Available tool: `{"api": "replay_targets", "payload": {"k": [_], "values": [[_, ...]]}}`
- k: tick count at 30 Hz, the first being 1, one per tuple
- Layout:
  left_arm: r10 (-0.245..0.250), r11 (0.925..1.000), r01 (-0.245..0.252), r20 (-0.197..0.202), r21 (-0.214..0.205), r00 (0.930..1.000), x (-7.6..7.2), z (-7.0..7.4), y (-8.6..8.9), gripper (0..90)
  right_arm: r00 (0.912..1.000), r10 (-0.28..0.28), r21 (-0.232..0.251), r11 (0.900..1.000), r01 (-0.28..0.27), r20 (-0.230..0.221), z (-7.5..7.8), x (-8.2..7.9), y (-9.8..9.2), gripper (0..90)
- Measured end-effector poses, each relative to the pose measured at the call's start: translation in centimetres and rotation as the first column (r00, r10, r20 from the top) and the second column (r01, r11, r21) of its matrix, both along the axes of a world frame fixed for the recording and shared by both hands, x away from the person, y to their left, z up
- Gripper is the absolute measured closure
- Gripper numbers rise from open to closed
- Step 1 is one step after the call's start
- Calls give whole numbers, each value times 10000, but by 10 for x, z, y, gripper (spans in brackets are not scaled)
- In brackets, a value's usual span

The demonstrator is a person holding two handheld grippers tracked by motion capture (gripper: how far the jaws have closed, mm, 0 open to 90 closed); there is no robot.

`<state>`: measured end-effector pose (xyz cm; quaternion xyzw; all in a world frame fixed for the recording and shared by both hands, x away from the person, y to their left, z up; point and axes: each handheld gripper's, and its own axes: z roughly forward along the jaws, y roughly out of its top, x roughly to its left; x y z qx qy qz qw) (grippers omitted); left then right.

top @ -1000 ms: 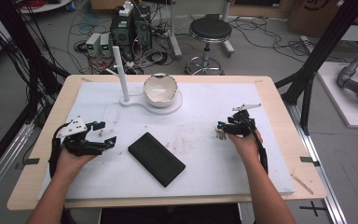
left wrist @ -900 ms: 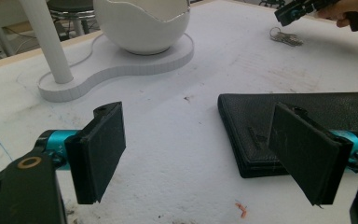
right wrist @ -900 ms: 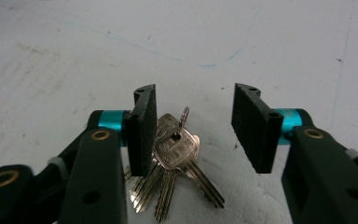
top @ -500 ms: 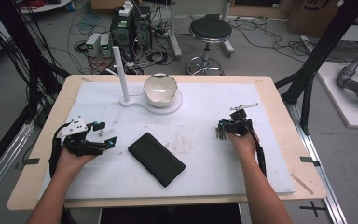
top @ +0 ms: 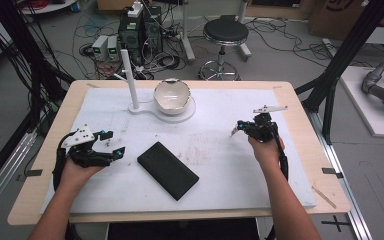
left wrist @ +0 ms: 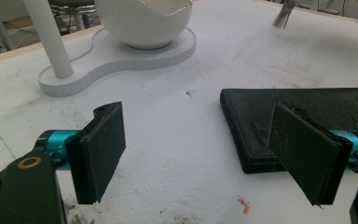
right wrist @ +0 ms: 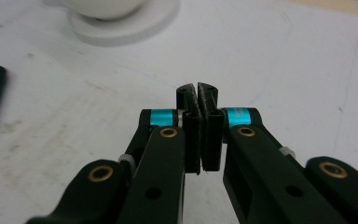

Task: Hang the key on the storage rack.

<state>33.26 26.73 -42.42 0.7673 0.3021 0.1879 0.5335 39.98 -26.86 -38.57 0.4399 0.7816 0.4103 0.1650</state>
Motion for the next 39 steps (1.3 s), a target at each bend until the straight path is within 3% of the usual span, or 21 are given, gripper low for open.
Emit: {"api": "replay_targets", "payload": {"k": [5,6,9,14,15,19,22,25,29,32,34,35,36,39], "values": [[-7,10000,7,33,10,10000,-1,1,0,193,9941,919,-6,9958,-921,579,30,-6,17,899],[-7,10000,7,33,10,10000,-1,1,0,193,9941,919,-6,9958,-921,579,30,-6,17,899],[-7,10000,7,38,-22,10000,-1,2,0,192,9852,1467,13,9891,-1474,881,52,-7,32,899],[-33,10000,33,98,-16,9999,-3,4,1,192,9738,2029,-18,9790,-2038,1025,69,-4,48,899],[-26,10000,26,118,-20,9999,-3,5,1,192,9675,2255,-136,9742,-2254,1147,79,-2,56,899],[-39,9999,38,144,100,9999,-5,5,1,192,9597,2526,-205,9675,-2521,1233,90,0,67,899],[-51,9998,49,169,170,9998,-7,6,2,193,9472,2901,-292,9569,-2889,1368,104,4,83,900],[-8,9998,4,205,184,9998,-11,7,4,193,9428,3056,-384,9522,-3032,1333,110,6,91,899],[86,9998,-90,217,204,9997,-17,7,8,192,9265,3455,-367,9383,-3440,1492,123,14,111,899],[196,9996,-200,214,213,9996,-22,7,13,193,9233,3548,-339,9347,-3538,1471,129,18,120,899],[270,9994,-275,217,213,9994,-25,7,16,192,9115,3803,-481,9247,-3776,1564,137,24,134,899],[309,9993,-314,231,201,9993,-26,7,18,192,9115,3803,-481,9247,-3776,1564,137,24,134,899],[390,9991,-394,223,168,9990,-29,7,22,192,9048,3952,-614,9186,-3904,1587,141,29,144,899],[490,9987,-493,233,146,9985,-33,7,27,192,8973,4113,-625,9114,-4067,1602,148,33,159,899]]}}
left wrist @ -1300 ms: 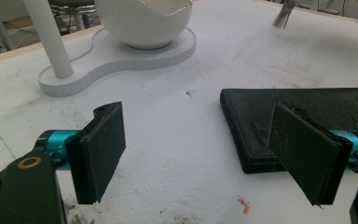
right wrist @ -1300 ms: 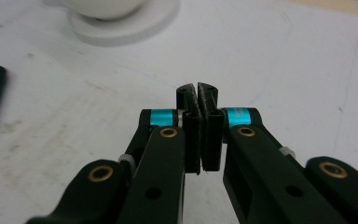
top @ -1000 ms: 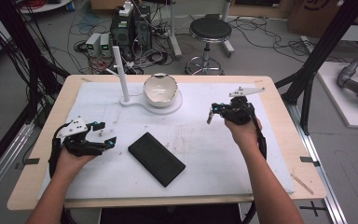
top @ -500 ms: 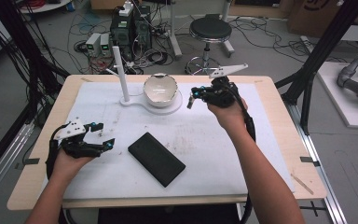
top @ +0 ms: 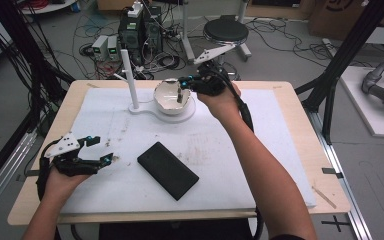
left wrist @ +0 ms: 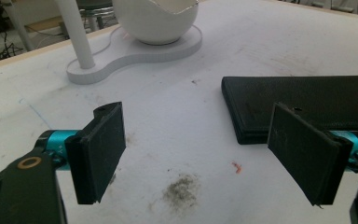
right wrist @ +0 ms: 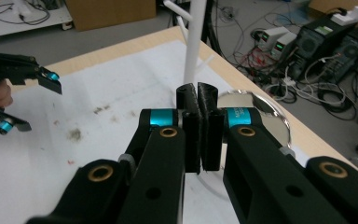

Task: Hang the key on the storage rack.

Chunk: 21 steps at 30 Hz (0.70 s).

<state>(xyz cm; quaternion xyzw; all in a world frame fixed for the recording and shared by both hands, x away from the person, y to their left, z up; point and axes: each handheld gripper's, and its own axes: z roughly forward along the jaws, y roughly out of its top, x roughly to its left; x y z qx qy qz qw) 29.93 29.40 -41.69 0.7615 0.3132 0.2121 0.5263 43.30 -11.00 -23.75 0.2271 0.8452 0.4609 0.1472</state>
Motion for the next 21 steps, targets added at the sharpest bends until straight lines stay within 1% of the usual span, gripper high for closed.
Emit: {"api": "replay_targets", "payload": {"k": [5,6,7,9,14,15,16,17,20,21], "values": [[14,10000,-13,78,-22,10000,-6,1,5,193,9989,466,-60,9989,-466,68,9,8,25,899],[14,10000,-13,78,-22,10000,-6,1,5,193,9989,466,-60,9989,-466,68,9,8,25,899],[5,10000,-5,95,-33,10000,-7,1,5,192,9984,563,-122,9983,-563,13,12,11,36,899],[-31,10000,31,102,-65,9999,-9,2,5,192,9973,733,-131,9972,-732,76,15,16,47,899],[-84,10000,85,135,-51,9999,-12,2,5,192,9946,1036,-265,9943,-1036,1,20,26,77,899],[-83,9999,84,133,-60,9999,-13,2,5,192,9937,1116,-269,9934,-1114,45,20,28,84,899],[-82,9999,83,129,-72,9999,-13,2,5,192,9937,1116,-269,9934,-1114,45,20,28,84,899],[-87,9999,88,141,-52,9999,-13,3,5,193,9924,1233,-344,9918,-1232,10,21,32,94,899],[-98,9999,99,145,-79,9998,-13,3,5,192,9904,1380,-415,9896,-1380,-29,18,38,111,899],[-100,9999,101,148,-84,9998,-13,3,5,192,9896,1435,-429,9887,-1439,-132,17,39,116,899]]}}
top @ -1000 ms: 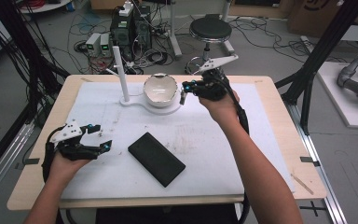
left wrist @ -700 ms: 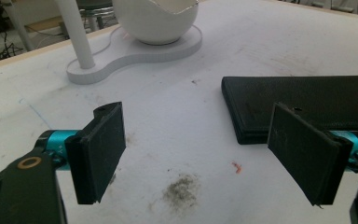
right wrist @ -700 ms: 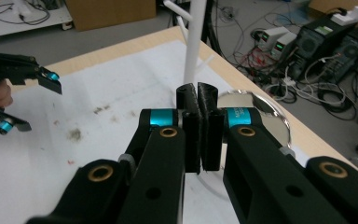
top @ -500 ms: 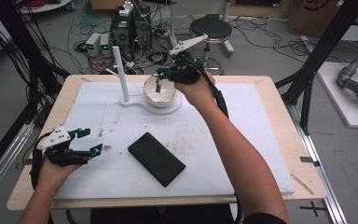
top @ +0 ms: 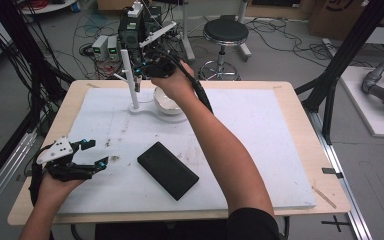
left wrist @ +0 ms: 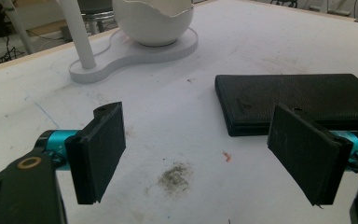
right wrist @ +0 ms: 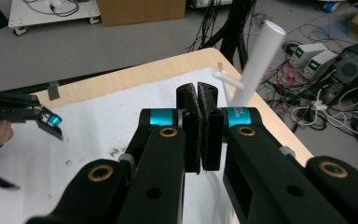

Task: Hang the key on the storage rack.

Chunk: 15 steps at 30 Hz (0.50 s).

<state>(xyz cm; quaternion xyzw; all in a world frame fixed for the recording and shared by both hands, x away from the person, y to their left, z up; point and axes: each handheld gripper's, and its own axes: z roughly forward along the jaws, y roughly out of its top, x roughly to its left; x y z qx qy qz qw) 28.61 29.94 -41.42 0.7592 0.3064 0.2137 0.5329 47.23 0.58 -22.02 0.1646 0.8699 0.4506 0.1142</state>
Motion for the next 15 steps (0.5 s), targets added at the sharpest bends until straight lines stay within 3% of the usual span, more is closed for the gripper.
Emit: {"api": "replay_targets", "payload": {"k": [8,15], "values": [[-125,9999,124,70,40,9999,3,1,-8,193,9997,47,-166,9999,-50,-227,-13,16,35,899],[-235,9997,235,-15,100,9997,3,0,-11,193,9992,-214,-236,9995,206,-329,-17,31,47,899]]}}
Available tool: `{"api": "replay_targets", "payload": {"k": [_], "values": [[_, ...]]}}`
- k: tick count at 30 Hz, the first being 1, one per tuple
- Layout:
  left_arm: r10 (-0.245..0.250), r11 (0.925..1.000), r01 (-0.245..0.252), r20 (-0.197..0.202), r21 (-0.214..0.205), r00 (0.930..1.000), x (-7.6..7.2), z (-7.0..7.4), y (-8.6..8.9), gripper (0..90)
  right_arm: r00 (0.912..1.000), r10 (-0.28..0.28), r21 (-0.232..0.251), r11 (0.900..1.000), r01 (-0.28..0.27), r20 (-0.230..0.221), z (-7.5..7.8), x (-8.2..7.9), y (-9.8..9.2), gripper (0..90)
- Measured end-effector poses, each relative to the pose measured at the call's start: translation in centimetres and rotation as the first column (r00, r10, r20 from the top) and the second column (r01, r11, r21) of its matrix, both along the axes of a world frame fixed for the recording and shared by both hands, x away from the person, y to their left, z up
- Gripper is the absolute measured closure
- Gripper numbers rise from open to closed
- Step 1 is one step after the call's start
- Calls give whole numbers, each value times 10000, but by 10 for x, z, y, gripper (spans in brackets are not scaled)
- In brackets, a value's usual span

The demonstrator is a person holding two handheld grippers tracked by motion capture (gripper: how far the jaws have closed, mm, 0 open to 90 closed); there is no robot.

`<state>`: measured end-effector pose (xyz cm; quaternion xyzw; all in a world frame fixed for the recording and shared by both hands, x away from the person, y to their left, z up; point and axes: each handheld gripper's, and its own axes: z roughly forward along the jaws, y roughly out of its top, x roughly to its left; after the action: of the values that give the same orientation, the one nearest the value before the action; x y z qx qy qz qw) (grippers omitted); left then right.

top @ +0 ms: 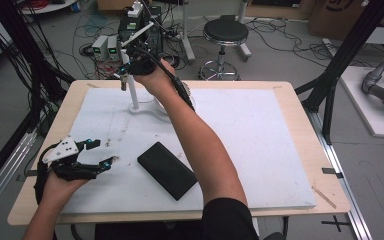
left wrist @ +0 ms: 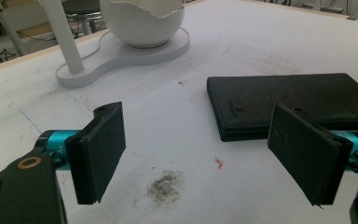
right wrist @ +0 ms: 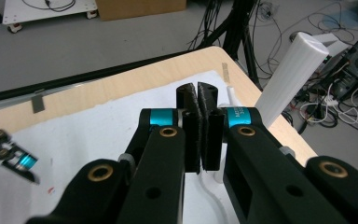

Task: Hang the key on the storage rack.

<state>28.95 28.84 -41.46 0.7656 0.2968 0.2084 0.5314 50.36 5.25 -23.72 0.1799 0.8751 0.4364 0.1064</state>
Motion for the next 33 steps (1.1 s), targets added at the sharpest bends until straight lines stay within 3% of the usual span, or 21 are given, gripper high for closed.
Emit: {"api": "replay_targets", "payload": {"k": [6,21,25,26,31,33], "values": [[-25,10000,25,38,9,10000,0,0,1,193,9990,-422,-172,9990,419,-142,-6,16,4,898],[-8,10000,8,-11,-30,10000,-1,0,2,193,9959,-828,-179,9965,822,-359,-13,27,7,896],[-27,10000,27,-31,-13,10000,-1,0,3,192,9944,-985,-51,9951,984,-385,-13,27,4,801],[-11,10000,11,-43,-27,10000,-1,-1,3,193,9929,-1143,139,9933,1148,-343,-10,26,0,733],[-45,10000,45,-63,-31,10000,-1,-1,1,192,9918,-1277,122,9917,1277,-23,-6,17,-11,648],[26,10000,-25,-97,77,9999,-1,0,0,192,9913,-1309,204,9912,1306,158,-4,7,-26,620]]}}
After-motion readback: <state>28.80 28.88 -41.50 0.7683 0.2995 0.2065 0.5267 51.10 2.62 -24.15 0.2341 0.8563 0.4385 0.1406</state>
